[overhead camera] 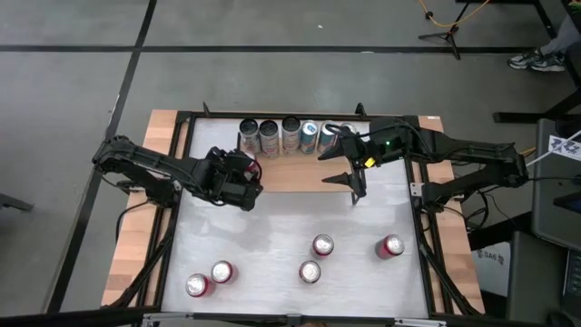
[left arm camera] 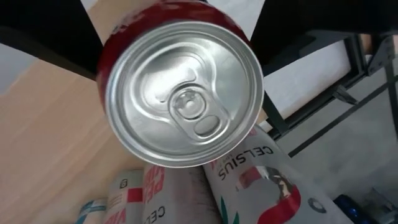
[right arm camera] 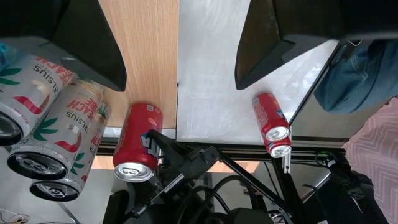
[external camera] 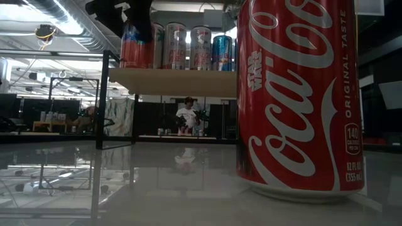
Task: Place canned beverage on shelf
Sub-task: Put the top orange soda can on the shelf aligned with the white soda can
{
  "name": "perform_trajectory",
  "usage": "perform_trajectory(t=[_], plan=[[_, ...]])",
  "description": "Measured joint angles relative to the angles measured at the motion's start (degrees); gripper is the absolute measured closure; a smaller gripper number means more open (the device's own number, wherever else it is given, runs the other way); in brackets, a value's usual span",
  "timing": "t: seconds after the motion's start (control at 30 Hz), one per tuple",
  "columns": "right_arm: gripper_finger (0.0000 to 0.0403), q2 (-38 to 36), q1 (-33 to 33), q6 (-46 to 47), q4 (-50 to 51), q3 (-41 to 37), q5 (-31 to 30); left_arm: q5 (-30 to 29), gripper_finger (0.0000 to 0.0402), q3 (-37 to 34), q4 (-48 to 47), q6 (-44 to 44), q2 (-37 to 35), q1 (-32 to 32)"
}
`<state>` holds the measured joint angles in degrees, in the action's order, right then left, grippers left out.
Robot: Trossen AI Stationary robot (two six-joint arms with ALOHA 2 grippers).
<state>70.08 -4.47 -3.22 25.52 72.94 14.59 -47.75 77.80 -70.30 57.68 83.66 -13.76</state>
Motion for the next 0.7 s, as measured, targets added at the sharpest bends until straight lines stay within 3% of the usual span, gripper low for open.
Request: perform_trajectory(t=[0.17,0.7], plan=[[0.0111,0.0,0.0,0.0,0.0,0.0,0.0,-0.1,0.0021,0.0,0.3,0.0,0.0,0.0],[0.0111,0.0,0.0,0.0,0.0,0.0,0.0,-1.3,0.002,0.2,2.3,0.1,-1.2,0.0]])
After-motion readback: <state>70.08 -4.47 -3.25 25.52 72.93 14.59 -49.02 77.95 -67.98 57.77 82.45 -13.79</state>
